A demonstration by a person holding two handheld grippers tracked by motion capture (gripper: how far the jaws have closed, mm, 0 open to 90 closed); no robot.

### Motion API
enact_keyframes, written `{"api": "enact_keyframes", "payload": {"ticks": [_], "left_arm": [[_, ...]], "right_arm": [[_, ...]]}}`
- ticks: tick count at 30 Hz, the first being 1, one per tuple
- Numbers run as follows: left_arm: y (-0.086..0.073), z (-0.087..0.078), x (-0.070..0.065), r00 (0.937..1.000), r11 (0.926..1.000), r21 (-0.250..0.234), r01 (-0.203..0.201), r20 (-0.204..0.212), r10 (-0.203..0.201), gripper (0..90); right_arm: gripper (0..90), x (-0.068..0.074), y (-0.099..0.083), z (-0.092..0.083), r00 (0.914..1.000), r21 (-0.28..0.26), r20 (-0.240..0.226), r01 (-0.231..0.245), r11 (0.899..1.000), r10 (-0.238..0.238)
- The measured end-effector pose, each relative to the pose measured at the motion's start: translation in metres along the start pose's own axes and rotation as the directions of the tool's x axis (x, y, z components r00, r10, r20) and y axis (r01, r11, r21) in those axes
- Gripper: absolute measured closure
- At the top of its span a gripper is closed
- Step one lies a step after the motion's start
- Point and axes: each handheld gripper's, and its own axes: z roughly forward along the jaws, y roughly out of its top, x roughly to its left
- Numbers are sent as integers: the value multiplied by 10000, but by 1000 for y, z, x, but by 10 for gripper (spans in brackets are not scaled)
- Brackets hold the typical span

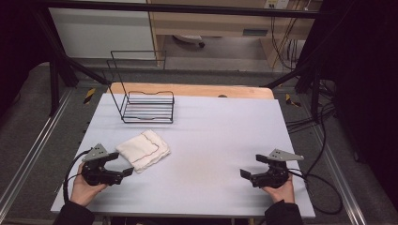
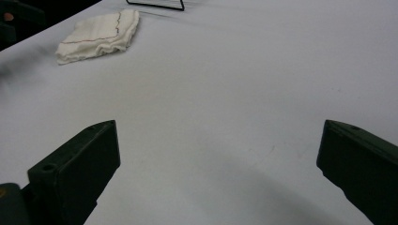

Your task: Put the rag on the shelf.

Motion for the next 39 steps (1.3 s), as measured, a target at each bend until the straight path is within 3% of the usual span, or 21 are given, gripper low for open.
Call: {"api": "enact_keyframes", "payload": {"ticks": [7, 9, 10, 12, 21, 30, 32, 36, 39], "left_arm": [[2, 11, -6, 9986, 9980, 367, 518, 95, -522, 227], [2, 15, -10, 9988, 9974, 544, 466, 113, -473, 322], [3, 18, -13, 9986, 9972, 639, 393, 338, -415, 362], [3, 21, -15, 9988, 9970, 694, 342, 323, -365, 383], [3, 37, -21, 9991, 9885, 1480, -294, -249, 334, 479], [0, 44, -23, 9961, 9878, 1515, -369, -736, 485, 575], [0, 45, -26, 9933, 9852, 1628, -540, -917, 696, 598], [0, 47, -33, 9811, 9788, 1799, -980, -1476, 1253, 650], [1, 47, -34, 9800, 9789, 1848, -868, -1609, 1172, 698]], "right_arm": [[5, 2, 0, 2, 10000, 74, 49, 3, 10000, -3], [5, 2, 0, 3, 10000, 106, 68, 31, 9999, -32], [5, 2, 0, 3, 10000, 85, 60, 19, 10000, -19], [5, 2, 0, 3, 10000, 75, 61, -18, 10000, 17], [5, 2, 0, 3, 10000, 98, 71, 44, 9999, -45], [5, 3, 1, 4, 10000, 109, 60, 0, 9999, -1], [5, 3, 0, 4, 10000, 132, 78, 40, 9999, -41], [5, 3, 1, 4, 10000, 118, 67, 11, 9999, -12], [5, 3, 1, 4, 10000, 91, 64, 2, 10000, -2]]}}
